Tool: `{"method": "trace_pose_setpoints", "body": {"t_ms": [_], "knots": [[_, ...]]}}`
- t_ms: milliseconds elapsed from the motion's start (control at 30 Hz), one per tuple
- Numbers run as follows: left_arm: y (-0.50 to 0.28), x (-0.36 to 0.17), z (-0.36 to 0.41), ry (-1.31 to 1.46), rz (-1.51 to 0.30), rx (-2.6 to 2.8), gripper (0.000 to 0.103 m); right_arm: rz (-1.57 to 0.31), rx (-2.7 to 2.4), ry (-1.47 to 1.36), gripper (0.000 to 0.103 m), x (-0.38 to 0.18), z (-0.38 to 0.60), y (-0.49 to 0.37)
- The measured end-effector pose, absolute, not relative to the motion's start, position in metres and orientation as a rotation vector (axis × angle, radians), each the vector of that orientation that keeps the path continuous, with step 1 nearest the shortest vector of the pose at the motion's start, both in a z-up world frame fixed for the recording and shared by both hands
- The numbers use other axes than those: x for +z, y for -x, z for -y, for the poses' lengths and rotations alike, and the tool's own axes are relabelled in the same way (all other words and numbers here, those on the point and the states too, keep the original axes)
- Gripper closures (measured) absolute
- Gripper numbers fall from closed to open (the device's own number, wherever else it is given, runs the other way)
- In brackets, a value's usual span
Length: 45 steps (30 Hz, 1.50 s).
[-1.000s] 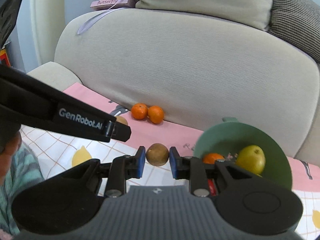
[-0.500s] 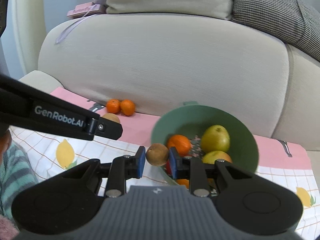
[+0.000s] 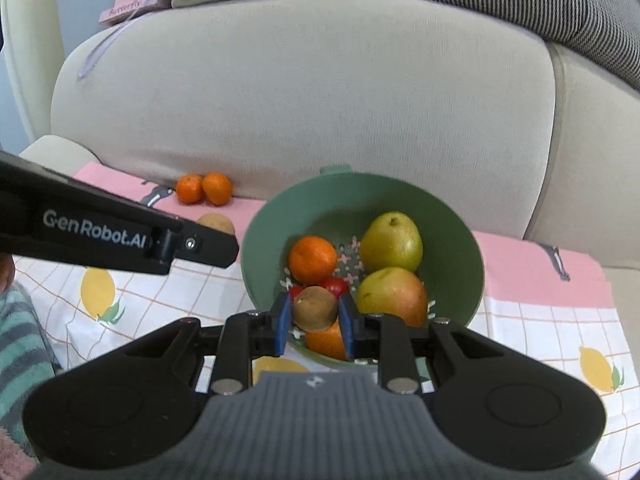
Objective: Organize fruits
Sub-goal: 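Carry both kiwis in the two tools over the colander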
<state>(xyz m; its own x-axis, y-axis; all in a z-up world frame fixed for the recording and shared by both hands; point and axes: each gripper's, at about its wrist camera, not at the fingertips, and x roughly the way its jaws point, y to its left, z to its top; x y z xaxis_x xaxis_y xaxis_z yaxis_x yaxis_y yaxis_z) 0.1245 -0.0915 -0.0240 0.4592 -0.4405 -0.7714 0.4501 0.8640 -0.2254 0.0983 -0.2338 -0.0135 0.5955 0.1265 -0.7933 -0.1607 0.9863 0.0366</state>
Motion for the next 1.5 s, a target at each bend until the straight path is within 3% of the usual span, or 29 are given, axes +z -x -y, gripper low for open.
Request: {"method": "trace_pose_setpoints", "body": {"t_ms": [1500], "knots": [[-0.157,-0.069,0.147,-0.225,-1.137,-0.617,0.074,-1.177,0.205,0.063,0.080,-0.060,0.257,-0.150]]}}
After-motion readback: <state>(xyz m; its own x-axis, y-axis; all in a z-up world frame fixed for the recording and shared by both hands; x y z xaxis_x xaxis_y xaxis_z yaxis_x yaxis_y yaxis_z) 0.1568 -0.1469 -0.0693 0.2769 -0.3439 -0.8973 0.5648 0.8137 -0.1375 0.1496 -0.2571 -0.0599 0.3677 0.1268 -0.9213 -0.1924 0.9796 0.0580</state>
